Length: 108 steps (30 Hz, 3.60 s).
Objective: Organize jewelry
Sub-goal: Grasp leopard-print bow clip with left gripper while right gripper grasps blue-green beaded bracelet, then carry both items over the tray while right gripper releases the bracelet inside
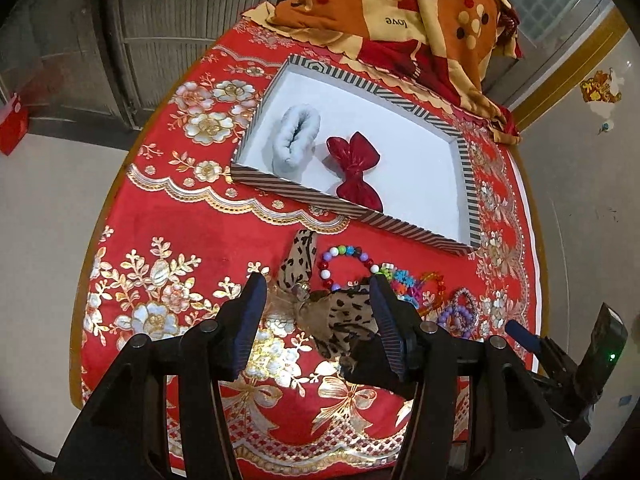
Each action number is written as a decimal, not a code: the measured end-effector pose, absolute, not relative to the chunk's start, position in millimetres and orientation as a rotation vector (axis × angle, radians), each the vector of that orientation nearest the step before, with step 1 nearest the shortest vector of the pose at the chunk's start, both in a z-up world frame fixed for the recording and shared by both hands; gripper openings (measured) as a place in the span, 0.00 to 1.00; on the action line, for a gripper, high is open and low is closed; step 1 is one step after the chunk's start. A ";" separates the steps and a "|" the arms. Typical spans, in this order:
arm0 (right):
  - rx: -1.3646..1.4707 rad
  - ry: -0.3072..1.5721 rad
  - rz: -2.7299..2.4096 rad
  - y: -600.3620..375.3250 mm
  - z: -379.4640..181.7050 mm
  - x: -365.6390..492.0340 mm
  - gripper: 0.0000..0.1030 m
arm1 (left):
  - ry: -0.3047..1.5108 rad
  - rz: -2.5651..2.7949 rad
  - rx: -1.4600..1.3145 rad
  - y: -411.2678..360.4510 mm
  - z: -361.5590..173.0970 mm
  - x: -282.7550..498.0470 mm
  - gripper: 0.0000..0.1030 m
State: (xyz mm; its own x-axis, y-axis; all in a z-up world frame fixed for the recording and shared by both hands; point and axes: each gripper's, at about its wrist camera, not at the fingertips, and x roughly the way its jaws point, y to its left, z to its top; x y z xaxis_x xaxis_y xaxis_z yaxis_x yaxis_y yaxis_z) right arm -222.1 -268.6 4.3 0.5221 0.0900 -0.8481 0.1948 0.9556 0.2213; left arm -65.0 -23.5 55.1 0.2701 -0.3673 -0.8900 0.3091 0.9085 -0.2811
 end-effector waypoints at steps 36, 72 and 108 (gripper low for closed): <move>0.192 1.122 0.252 -223.3 -58.6 -117.1 0.20 | 1.530 -0.332 -0.269 -30.3 -37.4 -42.1 0.65; 0.284 0.877 0.218 -263.6 67.0 -141.9 0.16 | 1.191 -0.482 -0.114 -41.5 77.9 -32.7 0.18; 0.172 0.861 0.238 -269.8 95.3 -16.2 0.16 | 1.102 -0.396 -0.051 -103.6 96.0 91.0 0.18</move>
State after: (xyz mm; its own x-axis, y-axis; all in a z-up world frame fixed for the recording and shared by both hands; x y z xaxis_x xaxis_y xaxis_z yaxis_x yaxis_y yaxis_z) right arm -16.2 -269.8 95.3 0.6278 0.2756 -0.7279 -0.1378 0.9598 0.2446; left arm 91.0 -103.6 96.0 0.3897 -0.3359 -0.8575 0.2862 0.9292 -0.2339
